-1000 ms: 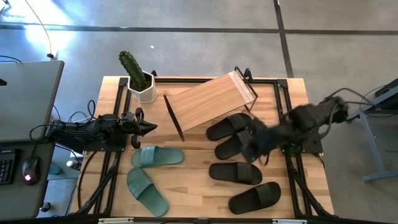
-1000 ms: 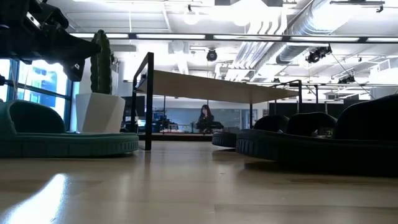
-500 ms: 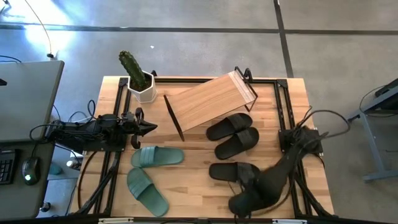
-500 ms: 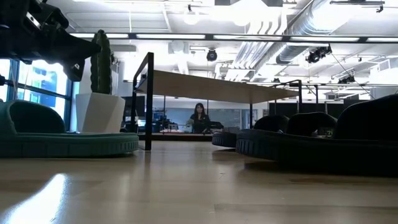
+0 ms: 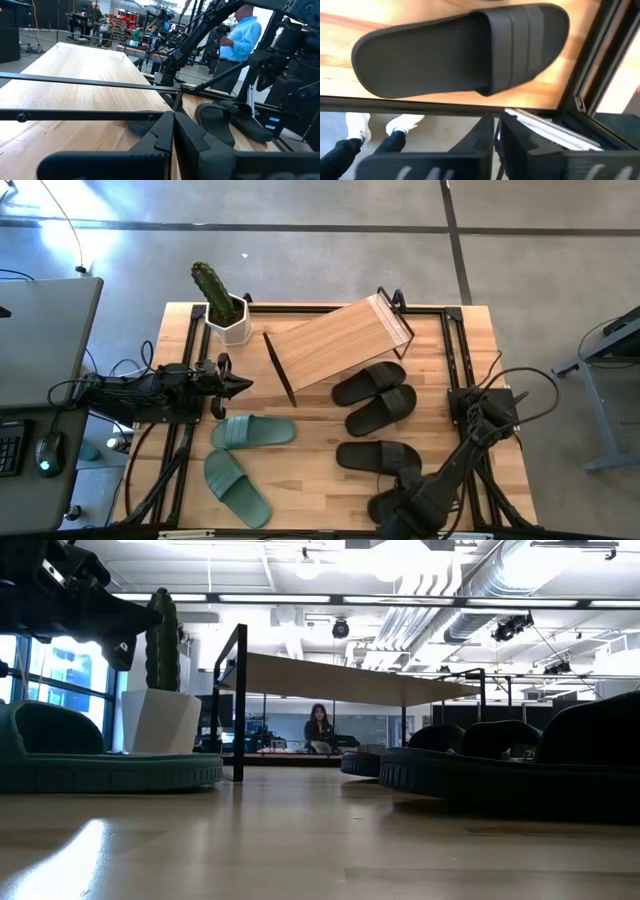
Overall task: Pick and place slides into the shelf
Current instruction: Put the black slipper on the shelf
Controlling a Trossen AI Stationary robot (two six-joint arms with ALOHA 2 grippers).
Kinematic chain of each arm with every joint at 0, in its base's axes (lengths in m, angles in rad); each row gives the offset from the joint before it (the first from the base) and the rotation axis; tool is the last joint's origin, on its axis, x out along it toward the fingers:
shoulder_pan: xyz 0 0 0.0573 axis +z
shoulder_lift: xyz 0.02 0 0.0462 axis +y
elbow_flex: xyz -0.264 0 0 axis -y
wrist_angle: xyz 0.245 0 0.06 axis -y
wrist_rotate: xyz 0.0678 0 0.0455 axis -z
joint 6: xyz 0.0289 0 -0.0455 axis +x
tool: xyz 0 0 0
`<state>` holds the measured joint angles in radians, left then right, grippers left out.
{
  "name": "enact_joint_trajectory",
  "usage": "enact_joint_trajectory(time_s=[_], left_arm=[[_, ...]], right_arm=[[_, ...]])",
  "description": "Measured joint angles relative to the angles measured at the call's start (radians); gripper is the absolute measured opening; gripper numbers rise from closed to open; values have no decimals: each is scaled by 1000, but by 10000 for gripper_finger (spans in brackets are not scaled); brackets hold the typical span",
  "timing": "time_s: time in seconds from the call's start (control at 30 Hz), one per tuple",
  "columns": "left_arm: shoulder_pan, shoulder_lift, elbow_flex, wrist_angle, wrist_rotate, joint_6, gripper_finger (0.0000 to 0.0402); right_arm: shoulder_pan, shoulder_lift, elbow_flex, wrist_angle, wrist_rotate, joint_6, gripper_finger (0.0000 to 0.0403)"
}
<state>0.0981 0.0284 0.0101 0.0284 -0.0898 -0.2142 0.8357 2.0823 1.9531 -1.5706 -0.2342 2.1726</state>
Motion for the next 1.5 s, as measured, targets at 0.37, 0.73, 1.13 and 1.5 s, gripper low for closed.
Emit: enact_joint_trajectory(time_s=[0.37,0.73,1.13,1.5], left_arm=[[0,0,0,0,0,0,3],[0,0,0,0,0,0,3],[0,0,0,0,0,0,3],[0,0,0,0,0,0,3]], right_arm=[[12,22,-6,-1,88,51,143],[9,170,-6,0,-37,-21,144],[9,234,-5,-2,-35,3,144],[34,234,-5,-4,-76,25,97]])
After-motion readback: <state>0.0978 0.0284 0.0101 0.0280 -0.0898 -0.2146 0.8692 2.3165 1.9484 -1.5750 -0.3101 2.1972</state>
